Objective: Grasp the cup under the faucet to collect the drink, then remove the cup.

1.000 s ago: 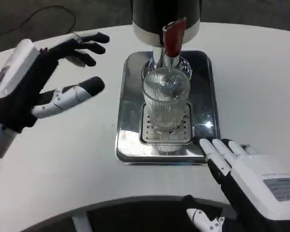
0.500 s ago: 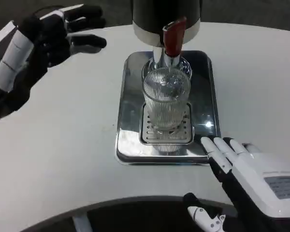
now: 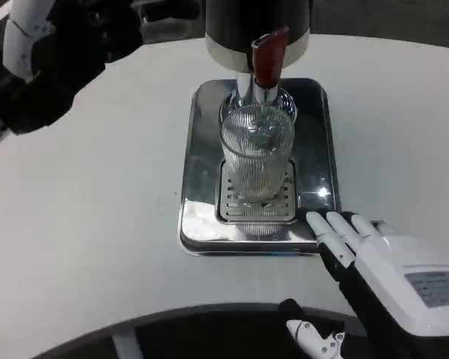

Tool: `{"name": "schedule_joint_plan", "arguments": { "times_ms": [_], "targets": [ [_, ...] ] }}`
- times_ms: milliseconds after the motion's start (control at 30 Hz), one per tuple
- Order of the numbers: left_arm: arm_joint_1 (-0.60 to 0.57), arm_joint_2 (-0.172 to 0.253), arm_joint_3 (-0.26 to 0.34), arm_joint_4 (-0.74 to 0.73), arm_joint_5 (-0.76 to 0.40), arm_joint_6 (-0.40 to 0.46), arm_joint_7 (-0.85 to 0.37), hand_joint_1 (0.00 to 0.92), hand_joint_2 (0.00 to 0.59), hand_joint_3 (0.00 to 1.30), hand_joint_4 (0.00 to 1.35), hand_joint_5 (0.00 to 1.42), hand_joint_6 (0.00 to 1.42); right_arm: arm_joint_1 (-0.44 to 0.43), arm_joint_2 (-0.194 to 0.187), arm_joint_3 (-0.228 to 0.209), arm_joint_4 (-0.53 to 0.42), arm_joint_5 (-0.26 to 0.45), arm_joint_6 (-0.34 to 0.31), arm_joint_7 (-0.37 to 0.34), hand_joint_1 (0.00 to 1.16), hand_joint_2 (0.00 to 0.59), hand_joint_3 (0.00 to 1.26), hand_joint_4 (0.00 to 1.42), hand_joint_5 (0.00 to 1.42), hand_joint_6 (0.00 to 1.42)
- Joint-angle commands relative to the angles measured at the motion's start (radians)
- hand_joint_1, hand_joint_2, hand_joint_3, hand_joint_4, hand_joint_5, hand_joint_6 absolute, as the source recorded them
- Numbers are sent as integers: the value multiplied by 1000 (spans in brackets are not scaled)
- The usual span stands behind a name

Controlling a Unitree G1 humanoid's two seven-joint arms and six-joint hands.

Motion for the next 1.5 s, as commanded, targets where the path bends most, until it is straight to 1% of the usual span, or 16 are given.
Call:
{"name": "schedule_joint_plan", "arguments": {
  "times_ms": [33,267,567,800,933,1167,1267,1367,1500],
  "targets": [
    [-51,-29,-22,42,41,24,-20,0,119,171,106,232,177,8,5,-4,-15,3,-2,1,233,420,15,0,0,0],
    [-132,-74,-64,119,104,25,-56,0,119,168,103,231,176,15,12,-24,-15,15,-15,-13,236,420,13,0,0,0],
    [-177,-130,-90,152,160,17,-75,0,119,167,110,231,176,34,23,-57,-15,39,-43,-27,238,420,6,0,0,0],
    [-208,-170,-105,185,210,-8,-70,0,122,166,121,242,176,57,47,-96,-15,62,-80,-38,239,420,6,0,0,0],
    [-229,-189,-115,213,238,-24,-71,0,122,166,122,245,176,64,58,-111,-15,75,-99,-43,239,420,6,0,0,0],
    [-276,-216,-135,291,284,-71,-77,0,122,166,122,246,176,70,75,-117,-15,78,-120,-43,239,420,6,0,0,0],
    [-305,-239,-152,334,313,-100,-80,0,122,166,122,246,176,69,80,-113,-15,76,-122,-38,239,420,6,0,0,0],
    [-323,-253,-157,363,331,-120,-81,0,122,166,122,246,176,66,82,-110,-15,75,-118,-33,239,420,6,0,0,0],
    [-342,-261,-174,398,362,-153,-85,0,122,172,126,246,176,63,79,-112,-15,79,-115,-29,239,420,6,0,0,0]
  ]
}}
